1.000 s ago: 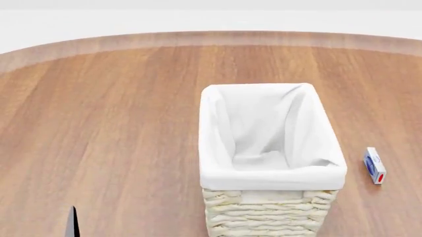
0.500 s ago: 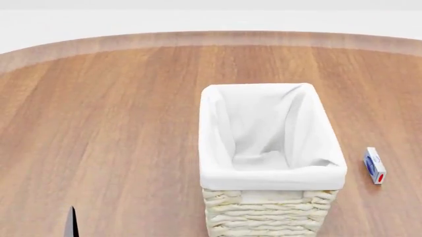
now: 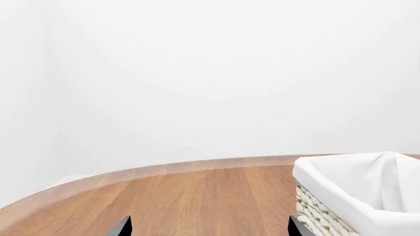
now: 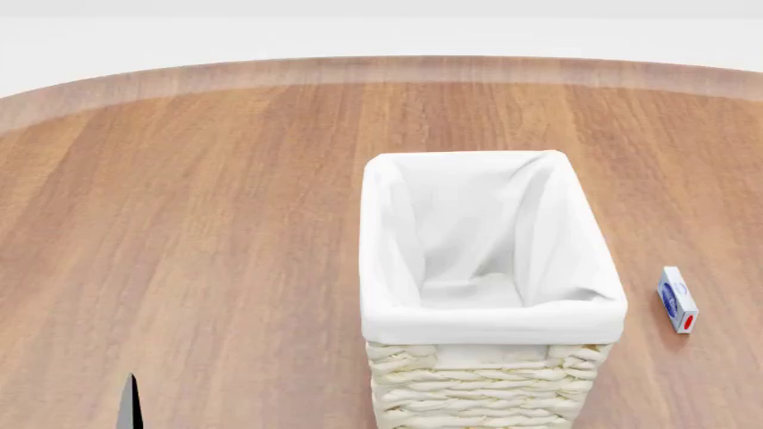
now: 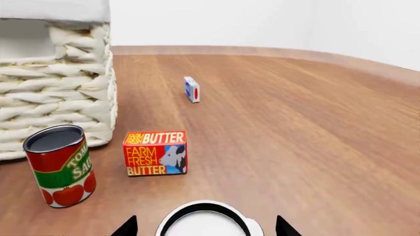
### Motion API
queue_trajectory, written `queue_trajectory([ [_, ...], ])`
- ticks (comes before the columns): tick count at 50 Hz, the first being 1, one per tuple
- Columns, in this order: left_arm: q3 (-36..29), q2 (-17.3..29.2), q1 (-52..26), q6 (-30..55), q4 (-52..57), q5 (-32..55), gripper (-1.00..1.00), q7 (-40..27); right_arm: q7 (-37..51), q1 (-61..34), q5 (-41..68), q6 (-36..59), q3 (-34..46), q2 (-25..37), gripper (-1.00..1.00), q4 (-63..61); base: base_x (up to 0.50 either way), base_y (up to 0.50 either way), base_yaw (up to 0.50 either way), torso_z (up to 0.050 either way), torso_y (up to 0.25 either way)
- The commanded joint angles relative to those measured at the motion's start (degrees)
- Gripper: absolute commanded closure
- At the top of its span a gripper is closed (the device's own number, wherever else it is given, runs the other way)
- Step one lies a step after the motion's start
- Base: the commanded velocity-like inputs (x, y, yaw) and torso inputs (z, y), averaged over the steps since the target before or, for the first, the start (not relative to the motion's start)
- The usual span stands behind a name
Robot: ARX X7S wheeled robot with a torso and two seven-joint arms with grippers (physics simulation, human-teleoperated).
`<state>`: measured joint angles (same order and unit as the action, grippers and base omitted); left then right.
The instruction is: Pick up the alphabet soup and put it in the basket.
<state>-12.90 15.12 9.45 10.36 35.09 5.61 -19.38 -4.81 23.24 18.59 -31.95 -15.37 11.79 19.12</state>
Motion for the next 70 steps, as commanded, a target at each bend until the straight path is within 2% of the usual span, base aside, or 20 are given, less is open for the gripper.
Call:
queue_trajectory([
  [1, -0.25, 0.42, -0.06, -0.12, -0.02, 0.33, -1.0, -0.55, 0.63, -0.65, 0.06, 0.64, 0.4, -0.28, -1.0, 0.78, 0.0, 0.0, 0.0, 0.0, 0.0],
  [3, -0.35, 0.49, -0.06, -0.21, -0.12, 0.32, -1.0, -0.61, -0.95, -3.18, -0.29, -3.08, 0.46, -0.7, -1.0, 7.26, 0.0, 0.0, 0.0, 0.0, 0.0],
  [4, -0.38, 0.5, -0.08, -0.21, -0.15, 0.33, -1.0, -0.68, -0.02, -1.71, 0.13, -0.32, 0.61, -0.37, -1.0, 3.22, 0.0, 0.0, 0.0, 0.0, 0.0],
  [5, -0.45, 0.55, -0.1, -0.18, -0.13, 0.32, -1.0, -0.7, -1.14, -3.69, -0.23, -3.09, 0.66, -0.72, -1.0, 8.14, 0.0, 0.0, 0.0, 0.0, 0.0],
  [11, -0.62, 0.72, -0.22, -0.27, -0.25, 0.55, -1.0, -0.87, -0.17, -3.05, 0.34, -0.51, 0.8, -0.42, -1.0, 5.65, 0.0, 0.0, 0.0, 0.0, 0.0],
  [13, -0.63, 0.82, -0.23, -0.28, -0.22, 0.69, -1.0, -0.89, -1.75, -5.55, 0.19, -4.11, 0.79, -0.92, -1.0, 12.03, 0.0, 0.0, 0.0, 0.0, 0.0],
  [19, -0.71, 0.99, -0.31, -0.55, -0.62, 0.75, -1.0, -1.15, -1.36, -5.89, 0.02, -3.55, 1.14, -1.15, -1.0, 12.23, 0.0, 0.0, 0.0, 0.0, 0.0],
  [22, -0.71, 1.14, -0.23, -0.51, -0.32, 0.96, -1.0, -1.22, -2.69, -7.95, -0.02, -6.33, 1.17, -1.5, -1.0, 17.51, 0.0, 0.0, 0.0, 0.0, 0.0],
  [31, -0.9, 1.46, -0.23, -0.52, -0.28, 1.08, -1.0, -1.55, -1.42, -5.81, 0.53, -3.15, 1.62, -1.29, -1.0, 11.51, 0.0, 0.0, 0.0, 0.0, 0.0],
  [32, -0.84, 1.49, -0.22, -0.53, -0.3, 1.14, -1.0, -1.61, -1.96, -6.19, 0.54, -4.05, 1.7, -1.34, 1.0, 12.43, 0.0, 0.0, 0.0, 0.0, 0.0],
  [34, -0.89, 1.54, -0.22, -0.63, -0.4, 1.21, -1.0, -1.65, -1.27, -5.31, 0.56, -2.68, 1.84, -1.16, 1.0, 9.88, 0.0, 0.0, 0.0, 0.0, 0.0],
  [35, -1.0, 1.54, -0.25, -0.66, -0.5, 1.16, -1.0, -1.67, -2.36, -7.19, 0.21, -5.53, 1.84, -1.54, 1.0, 14.47, 0.0, 0.0, 0.0, 0.0, 0.0],
  [36, -1.03, 1.58, -0.25, -0.65, -0.47, 1.18, -1.0, -1.7, -1.48, -5.77, 0.37, -3.32, 1.98, -1.24, 1.0, 10.79, 0.0, 0.0, 0.0, 0.0, 0.0],
  [40, -0.96, 1.71, -0.31, -0.64, -0.55, 1.33, -1.0, -1.86, -2.18, -7.6, 0.08, -5.91, 1.92, -1.56, 1.0, 14.77, 0.0, 0.0, 0.0, 0.0, 0.0],
  [43, -1.06, 1.78, -0.35, -0.6, -0.43, 1.38, -1.0, -1.96, -0.32, -5.12, 0.05, -2.04, 2.22, -1.11, 1.0, 8.11, 0.0, 0.0, 0.0, 0.0, 0.0],
  [45, -1.11, 1.82, -0.41, -0.57, -0.46, 1.46, -1.0, -2.0, -1.55, -7.23, -0.15, -5.32, 2.15, -1.51, 1.0, 13.2, 0.0, 0.0, 0.0, 0.0, 0.0],
  [48, -1.18, 1.89, -0.5, -0.49, -0.45, 1.61, -1.0, -2.05, 2.41, -2.74, -0.66, 1.76, 2.51, -0.55, 1.0, -1.1, 0.0, 0.0, 0.0, 0.0, 0.0],
  [55, -1.32, 2.09, -0.58, -0.27, -0.22, 1.73, -1.0, -2.3, 5.68, -0.54, -0.11, 7.44, 2.67, 1.09, 1.0, -16.91, 0.0, 0.0, 0.0, 0.0, 0.001],
  [58, -1.24, 2.22, -0.56, -0.25, -0.07, 1.94, -1.0, -2.38, 8.42, 1.34, 1.28, 14.07, 2.26, 3.05, 1.0, -27.11, 0.0, 0.0, 0.0, 0.0, 0.0],
  [70, -1.46, 2.47, -0.71, -0.34, -0.31, 2.3, -1.0, -2.57, 12.37, 1.99, 1.0, 20.01, 1.35, 5.67, 1.0, -38.9, 0.0, 0.0, 0.0, 0.0, 0.0],
])
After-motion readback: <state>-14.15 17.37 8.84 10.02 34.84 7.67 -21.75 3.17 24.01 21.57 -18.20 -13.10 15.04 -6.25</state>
